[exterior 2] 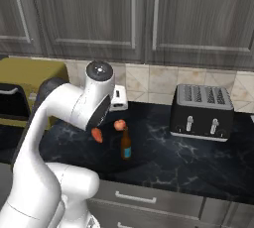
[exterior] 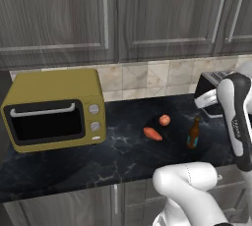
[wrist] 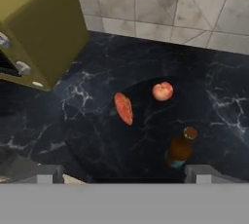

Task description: Place the beer on the top shelf of the fridge to keep it out of children's reach, and place the sweet potato and peach on lower shelves for easy access.

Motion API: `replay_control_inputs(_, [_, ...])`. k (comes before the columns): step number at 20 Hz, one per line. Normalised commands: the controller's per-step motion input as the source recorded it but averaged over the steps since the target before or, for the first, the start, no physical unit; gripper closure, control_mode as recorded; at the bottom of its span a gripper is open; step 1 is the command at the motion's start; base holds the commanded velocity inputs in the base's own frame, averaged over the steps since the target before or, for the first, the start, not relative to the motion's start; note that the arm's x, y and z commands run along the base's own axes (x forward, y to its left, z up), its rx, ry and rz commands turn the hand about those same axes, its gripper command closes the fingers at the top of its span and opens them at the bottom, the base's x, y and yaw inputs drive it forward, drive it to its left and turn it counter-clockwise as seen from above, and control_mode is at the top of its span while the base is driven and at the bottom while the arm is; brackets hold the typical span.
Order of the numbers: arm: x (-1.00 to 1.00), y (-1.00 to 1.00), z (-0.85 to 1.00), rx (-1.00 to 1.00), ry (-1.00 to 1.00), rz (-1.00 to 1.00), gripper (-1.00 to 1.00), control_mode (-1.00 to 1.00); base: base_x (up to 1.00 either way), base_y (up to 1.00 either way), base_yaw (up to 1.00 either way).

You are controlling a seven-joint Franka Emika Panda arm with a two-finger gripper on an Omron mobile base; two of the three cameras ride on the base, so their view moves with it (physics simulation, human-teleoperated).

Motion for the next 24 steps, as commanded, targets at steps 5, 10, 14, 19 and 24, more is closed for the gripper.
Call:
replay_control_inputs(5, [-0.21, -0.7, -0.06, 0.25, -0.32, 0.2, -1.0, -1.0, 0.0, 0.0, 0.0])
replay_control_inputs(10, [-0.05, -0.33, -0.14, 0.2, -0.24, 0.15, -1.0, -1.0, 0.0, 0.0, 0.0])
replay_control_inputs(14, [0.0, -0.16, -0.21, 0.19, -0.17, 0.14, -1.0, -1.0, 0.0, 0.0, 0.0])
replay_control_inputs(19, [0.0, -0.02, -0.24, 0.15, -0.17, 0.13, -1.0, -1.0, 0.0, 0.0, 0.0])
replay_control_inputs(24, [0.02, 0.0, -0.32, 0.07, -0.14, 0.11, -1.0, -1.0, 0.0, 0.0, 0.0])
